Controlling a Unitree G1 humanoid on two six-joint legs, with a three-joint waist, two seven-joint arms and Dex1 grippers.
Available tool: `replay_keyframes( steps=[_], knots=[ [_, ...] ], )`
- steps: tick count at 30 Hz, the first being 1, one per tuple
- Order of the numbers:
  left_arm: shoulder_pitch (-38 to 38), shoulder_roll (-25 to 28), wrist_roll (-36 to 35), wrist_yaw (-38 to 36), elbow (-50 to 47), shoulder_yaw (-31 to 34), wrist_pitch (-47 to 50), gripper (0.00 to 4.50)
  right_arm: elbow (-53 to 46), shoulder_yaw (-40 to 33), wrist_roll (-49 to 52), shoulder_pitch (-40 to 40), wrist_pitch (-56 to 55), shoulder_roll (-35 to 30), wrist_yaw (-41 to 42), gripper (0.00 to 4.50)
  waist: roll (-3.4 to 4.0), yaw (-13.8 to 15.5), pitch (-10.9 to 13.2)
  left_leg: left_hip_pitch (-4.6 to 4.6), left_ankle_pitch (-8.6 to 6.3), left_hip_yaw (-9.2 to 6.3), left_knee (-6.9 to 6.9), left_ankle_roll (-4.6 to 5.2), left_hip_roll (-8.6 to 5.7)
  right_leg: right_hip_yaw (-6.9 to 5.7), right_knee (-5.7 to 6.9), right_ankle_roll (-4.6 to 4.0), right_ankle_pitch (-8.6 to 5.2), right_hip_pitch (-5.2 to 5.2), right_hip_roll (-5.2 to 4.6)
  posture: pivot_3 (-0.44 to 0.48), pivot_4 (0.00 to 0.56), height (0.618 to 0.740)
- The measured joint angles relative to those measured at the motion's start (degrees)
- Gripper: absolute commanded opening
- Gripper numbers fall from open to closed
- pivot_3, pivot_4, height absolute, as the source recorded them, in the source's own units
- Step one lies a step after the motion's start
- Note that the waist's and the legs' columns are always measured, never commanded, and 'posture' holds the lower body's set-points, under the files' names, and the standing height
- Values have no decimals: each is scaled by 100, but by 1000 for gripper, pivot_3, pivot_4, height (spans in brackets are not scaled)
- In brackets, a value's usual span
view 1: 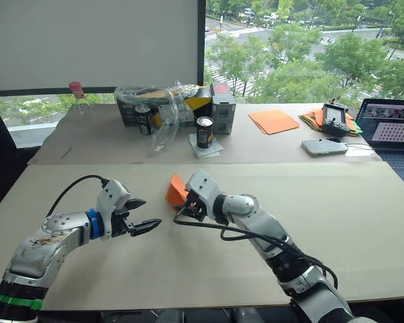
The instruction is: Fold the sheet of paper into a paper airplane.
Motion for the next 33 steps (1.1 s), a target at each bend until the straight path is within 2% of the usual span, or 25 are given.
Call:
replay_keyframes(
  steps=[3,5,9,10,13,21,27,33],
  knots=[
    [12,0,10,-3,0,62,0,4500,386,-77,-71,-68,-60,116,-228,2484,0,-18,0,-2,1,0,0,-2,0,1,3,0,0,-4,0,0,150,670],
    [14,-2,26,-3,2,108,0,4500,492,-188,-61,-91,-83,160,-247,1798,0,-53,0,-3,1,0,-1,-2,0,0,5,0,0,-5,1,0,150,670],
    [-12,-70,79,-20,122,156,-7,4500,419,-208,-39,-105,-246,88,64,313,1,-124,0,-3,1,-1,-3,-1,1,0,7,0,0,-8,3,0,150,670],
    [-12,-72,80,-21,123,156,-7,4500,412,-208,-39,-105,-247,76,71,136,0,-127,0,-3,1,-1,-2,-1,1,-1,7,0,0,-8,3,0,150,670],
    [-124,-150,109,-71,243,161,-38,4500,182,-13,-52,-94,-788,-496,712,136,3,-109,2,-8,0,-2,0,0,-3,-4,4,1,-1,-9,2,0,150,670],
    [-374,-268,100,-341,588,210,-131,4500,-103,199,-85,84,-3269,-2127,2516,136,1,-111,1,-9,-1,0,2,1,-2,-6,2,2,-1,-6,-1,0,150,670],
    [-690,-391,65,-720,709,184,-290,4500,214,311,-210,81,-4737,-2332,3207,136,-1,-118,0,-10,-1,2,4,1,2,-6,3,2,-1,-4,-1,0,150,670],
    [-784,-595,250,-966,729,-205,-532,4500,387,339,-566,381,-5202,-2399,3128,136,-2,-79,-1,-12,-1,1,10,1,-1,-6,4,2,-1,-2,-2,0,150,670]
  ],
)
